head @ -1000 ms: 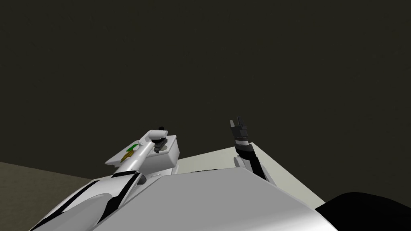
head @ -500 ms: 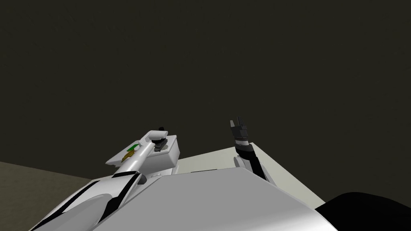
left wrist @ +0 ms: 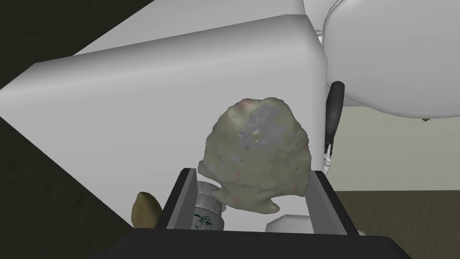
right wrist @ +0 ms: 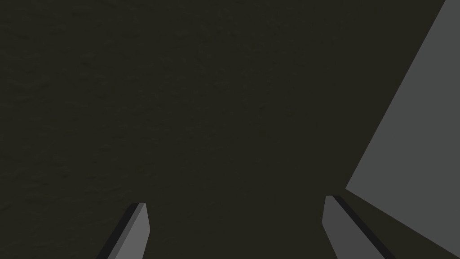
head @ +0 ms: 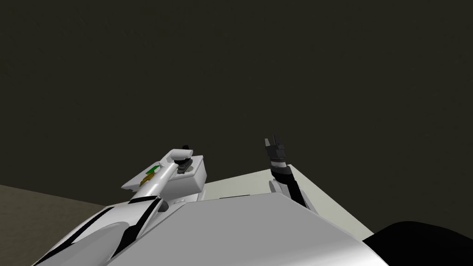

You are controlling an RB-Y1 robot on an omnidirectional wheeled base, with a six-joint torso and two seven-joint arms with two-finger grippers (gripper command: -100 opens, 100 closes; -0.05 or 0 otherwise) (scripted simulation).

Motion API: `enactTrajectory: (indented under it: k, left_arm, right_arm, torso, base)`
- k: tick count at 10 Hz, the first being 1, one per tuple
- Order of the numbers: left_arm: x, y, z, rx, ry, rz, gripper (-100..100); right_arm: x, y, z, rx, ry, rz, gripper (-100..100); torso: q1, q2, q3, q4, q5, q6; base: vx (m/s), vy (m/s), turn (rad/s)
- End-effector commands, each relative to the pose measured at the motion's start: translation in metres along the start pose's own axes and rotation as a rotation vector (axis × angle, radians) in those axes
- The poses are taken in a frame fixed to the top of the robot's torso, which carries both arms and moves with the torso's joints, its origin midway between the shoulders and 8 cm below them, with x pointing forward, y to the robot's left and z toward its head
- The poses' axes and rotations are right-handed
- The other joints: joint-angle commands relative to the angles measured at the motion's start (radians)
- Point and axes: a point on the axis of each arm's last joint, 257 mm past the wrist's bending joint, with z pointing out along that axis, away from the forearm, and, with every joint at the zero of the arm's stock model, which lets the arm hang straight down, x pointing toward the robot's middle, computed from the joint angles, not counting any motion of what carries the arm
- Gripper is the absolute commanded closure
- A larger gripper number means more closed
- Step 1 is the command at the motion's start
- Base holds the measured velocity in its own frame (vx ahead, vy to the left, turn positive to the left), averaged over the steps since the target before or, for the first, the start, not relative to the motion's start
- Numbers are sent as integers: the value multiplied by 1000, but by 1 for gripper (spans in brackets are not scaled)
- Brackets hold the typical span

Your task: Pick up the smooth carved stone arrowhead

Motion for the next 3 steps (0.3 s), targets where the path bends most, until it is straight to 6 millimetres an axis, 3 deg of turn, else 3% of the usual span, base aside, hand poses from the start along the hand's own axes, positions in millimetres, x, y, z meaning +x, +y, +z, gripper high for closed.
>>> enactTrajectory:
  k: [1,2,3]
  left_arm:
    - [-2,0,-8,-3,1,2,100]
    - [-1,0,-5,0,0,1,100]
    - [-1,1,-6,-2,0,1,0]
  right_arm:
    - [0,0,0,0,0,0,0]
    - [0,0,0,0,0,0,0]
    - [0,0,0,0,0,0,0]
  torso:
    - [0,0,0,0,0,0]
    - [0,0,0,0,0,0]
    - [1,0,0,0,0,0]
  base:
    - [-2,-29,7]
    - [0,-13,3]
    - [0,0,0]
